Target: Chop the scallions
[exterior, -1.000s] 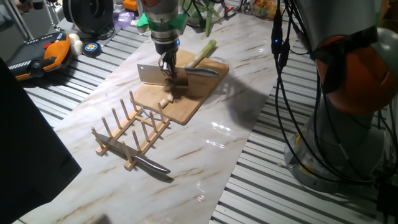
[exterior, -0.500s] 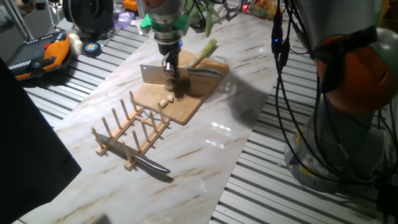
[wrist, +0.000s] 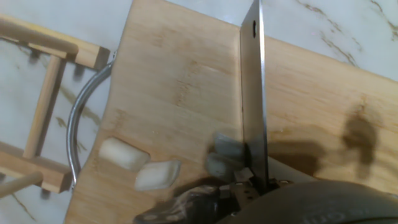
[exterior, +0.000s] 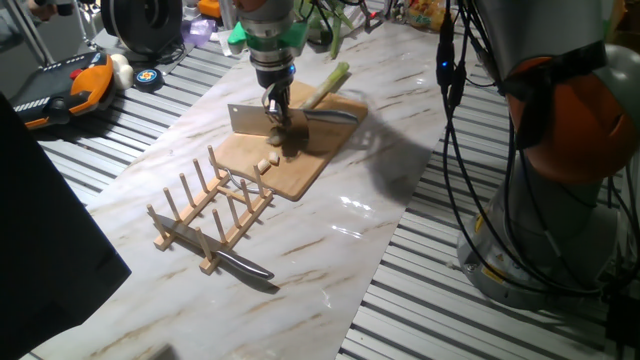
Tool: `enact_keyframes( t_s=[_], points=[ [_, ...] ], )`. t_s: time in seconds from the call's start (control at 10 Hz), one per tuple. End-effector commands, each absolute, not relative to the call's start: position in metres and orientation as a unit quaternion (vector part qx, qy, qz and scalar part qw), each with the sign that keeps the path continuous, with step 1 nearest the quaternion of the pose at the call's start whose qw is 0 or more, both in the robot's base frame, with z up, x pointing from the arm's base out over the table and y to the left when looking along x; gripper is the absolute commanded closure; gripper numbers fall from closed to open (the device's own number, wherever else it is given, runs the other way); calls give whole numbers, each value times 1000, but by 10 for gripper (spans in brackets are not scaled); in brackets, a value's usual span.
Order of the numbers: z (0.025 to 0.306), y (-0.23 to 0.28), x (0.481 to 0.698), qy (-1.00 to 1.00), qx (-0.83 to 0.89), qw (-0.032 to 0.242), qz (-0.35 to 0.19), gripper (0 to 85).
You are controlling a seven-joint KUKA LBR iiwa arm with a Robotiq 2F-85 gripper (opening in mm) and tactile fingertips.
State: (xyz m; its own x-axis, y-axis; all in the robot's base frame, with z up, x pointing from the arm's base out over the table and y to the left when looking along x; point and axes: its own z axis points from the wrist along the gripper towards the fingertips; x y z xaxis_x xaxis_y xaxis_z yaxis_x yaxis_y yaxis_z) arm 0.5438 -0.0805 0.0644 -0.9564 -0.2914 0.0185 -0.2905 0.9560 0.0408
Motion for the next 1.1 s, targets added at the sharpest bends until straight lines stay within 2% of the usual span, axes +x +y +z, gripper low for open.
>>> enact_keyframes(
  t_s=[0.0,1.0],
  points=[
    [65,-78,546,-989,146,13,-17,843],
    [60,-71,556,-989,144,14,-24,843]
  ],
)
